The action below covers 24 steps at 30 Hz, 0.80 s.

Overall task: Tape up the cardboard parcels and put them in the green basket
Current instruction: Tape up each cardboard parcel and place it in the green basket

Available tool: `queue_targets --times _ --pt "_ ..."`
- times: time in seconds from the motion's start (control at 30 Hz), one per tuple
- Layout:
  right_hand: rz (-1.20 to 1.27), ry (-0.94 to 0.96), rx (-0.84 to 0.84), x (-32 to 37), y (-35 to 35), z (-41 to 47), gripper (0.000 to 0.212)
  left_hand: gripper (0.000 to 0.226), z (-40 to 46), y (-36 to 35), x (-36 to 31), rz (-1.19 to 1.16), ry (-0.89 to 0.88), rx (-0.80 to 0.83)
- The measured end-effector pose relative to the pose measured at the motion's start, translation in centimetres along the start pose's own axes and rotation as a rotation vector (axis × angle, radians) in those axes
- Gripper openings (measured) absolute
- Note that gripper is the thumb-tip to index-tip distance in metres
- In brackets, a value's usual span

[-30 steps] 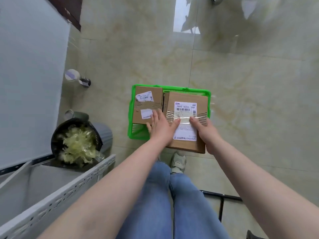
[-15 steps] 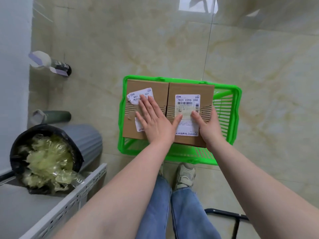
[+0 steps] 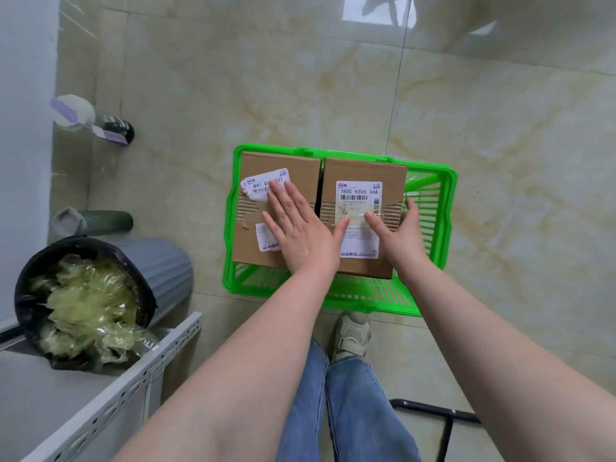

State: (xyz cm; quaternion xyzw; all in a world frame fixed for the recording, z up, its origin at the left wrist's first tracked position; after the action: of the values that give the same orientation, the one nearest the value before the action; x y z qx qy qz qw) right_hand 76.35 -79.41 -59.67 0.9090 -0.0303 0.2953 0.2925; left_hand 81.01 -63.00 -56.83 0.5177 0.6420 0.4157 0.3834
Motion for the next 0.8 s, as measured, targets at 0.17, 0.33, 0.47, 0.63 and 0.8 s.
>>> queue_targets --times 0.17,0.33,0.47,0.63,0.8 --pt "-0.225 0.148 -0.161 4.5 2.7 -3.1 0.079 0.089 -1.1 4.4 0.1 -0.263 0.005 0.003" --pt "0.043 0.050 0.293 9.5 2.9 -11.9 0.008 0.027 -6.0 10.8 4.0 -0.851 0.300 0.199" --pt "0.060 0.066 0.579 12.0 3.8 -21.2 0.009 0.013 -15.2 16.9 10.0 -1.224 0.523 0.254" --pt "-0.011 0.118 0.826 13.8 3.3 -34.8 0.009 0.016 -28.8 23.1 20.5 -1.562 0.833 0.026" --pt "-0.242 0.210 1.111 13.7 -0.5 -49.1 0.005 0.017 -40.6 27.2 29.2 -1.807 1.069 -0.341"
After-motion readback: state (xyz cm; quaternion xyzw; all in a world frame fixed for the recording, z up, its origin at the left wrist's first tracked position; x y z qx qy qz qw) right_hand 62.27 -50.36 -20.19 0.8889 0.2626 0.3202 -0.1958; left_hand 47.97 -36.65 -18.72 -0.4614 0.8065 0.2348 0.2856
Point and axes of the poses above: each hand's wrist, its own z-axis towards the middle knuckle, its own y-axis out of the back of the hand, x = y × z, the point moved 5 cm from there along z, towards the middle knuckle, and after that the axes turned 8 degrees about -x, right-handed, at the moved point
